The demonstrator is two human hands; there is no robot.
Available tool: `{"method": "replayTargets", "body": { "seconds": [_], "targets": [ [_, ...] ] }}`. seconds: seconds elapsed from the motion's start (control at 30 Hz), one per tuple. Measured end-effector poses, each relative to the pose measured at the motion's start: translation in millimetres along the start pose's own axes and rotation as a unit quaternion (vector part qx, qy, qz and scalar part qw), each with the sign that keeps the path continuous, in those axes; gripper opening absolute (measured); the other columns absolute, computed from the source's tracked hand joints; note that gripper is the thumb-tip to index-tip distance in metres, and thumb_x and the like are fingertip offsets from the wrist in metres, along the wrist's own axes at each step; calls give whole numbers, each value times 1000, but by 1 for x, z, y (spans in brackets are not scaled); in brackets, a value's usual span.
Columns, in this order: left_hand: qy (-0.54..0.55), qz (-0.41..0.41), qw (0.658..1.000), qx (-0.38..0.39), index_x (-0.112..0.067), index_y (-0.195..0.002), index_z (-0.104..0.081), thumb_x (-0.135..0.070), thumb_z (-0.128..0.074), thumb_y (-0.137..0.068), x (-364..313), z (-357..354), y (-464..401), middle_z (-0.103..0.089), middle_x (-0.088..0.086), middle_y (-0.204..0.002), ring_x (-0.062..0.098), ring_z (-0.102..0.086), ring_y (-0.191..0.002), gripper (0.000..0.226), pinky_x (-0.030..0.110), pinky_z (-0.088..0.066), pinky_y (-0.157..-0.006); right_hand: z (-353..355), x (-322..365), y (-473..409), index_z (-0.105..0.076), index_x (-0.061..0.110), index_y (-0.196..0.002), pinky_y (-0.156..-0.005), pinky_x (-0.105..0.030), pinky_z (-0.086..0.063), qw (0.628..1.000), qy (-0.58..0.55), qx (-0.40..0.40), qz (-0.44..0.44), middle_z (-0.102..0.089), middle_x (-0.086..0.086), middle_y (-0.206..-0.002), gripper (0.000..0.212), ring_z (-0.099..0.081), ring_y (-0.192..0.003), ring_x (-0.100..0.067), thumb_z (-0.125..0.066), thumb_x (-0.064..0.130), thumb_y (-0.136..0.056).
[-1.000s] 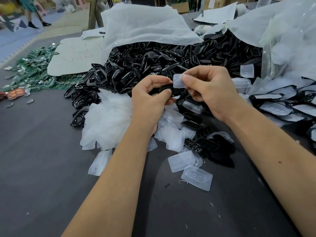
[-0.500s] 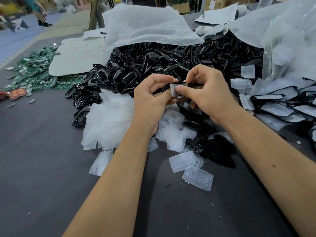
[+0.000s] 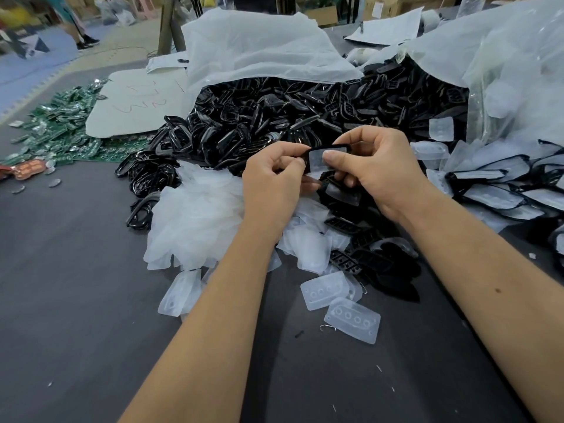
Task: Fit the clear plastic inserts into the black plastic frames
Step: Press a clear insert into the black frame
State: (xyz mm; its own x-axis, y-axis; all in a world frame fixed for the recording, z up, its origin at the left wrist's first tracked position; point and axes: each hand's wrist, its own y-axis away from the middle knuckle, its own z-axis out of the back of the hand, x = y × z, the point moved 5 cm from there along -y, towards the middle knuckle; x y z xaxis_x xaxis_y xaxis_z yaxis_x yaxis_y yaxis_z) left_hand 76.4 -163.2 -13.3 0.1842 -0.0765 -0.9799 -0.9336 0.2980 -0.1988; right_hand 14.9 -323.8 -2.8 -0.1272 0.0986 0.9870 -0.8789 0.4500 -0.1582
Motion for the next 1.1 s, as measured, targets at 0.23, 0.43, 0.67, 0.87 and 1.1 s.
{"method": "replayTargets", "body": {
  "seconds": [0.23,0.43,0.67,0.87,1.1],
  "targets": [
    [-21,-21,1000,-1,-10,-98,-75,5,-55,-95,-2,0,1,-76,8,-76,27,-76,-65,25,36,-62,-67,0,-1,-1,-70,9,-89,-46,-20,-43,1000,14,-2,-18,-69,4,-65,12,-57,-53,-9,-82,9,-88],
    [-25,-38,999,8,-7,-96,-74,-3,-68,-96,-5,-1,3,-77,6,-78,26,-77,-66,8,38,-64,-69,1,-1,-1,-72,13,-89,-47,-19,-45,999,41,-2,-9,-70,6,-65,11,-59,-53,-7,-83,13,-87],
    [-2,-28,1000,-6,-7,-93,-73,1,-73,-93,-4,2,2,-77,7,-78,23,-76,-68,9,26,-60,-64,-2,-1,0,-73,6,-97,-51,-22,-47,999,6,32,-6,-69,-4,-70,6,-60,-56,-11,-74,2,-92],
    [21,-13,1000,-11,-12,-91,-73,2,-70,-94,-2,4,0,-77,8,-80,28,-77,-71,14,25,-59,-64,-1,-3,-2,-75,7,-98,-58,-25,-52,999,-16,35,-13,-72,-5,-73,11,-65,-65,-15,-69,-2,-95],
    [-6,-30,999,-9,-9,-94,-74,-12,-78,-92,-1,4,0,-78,8,-80,28,-77,-71,6,35,-63,-69,0,-4,-1,-76,6,-98,-56,-23,-52,1000,-10,28,-2,-73,-5,-72,9,-65,-61,-14,-72,0,-93]
  ]
}}
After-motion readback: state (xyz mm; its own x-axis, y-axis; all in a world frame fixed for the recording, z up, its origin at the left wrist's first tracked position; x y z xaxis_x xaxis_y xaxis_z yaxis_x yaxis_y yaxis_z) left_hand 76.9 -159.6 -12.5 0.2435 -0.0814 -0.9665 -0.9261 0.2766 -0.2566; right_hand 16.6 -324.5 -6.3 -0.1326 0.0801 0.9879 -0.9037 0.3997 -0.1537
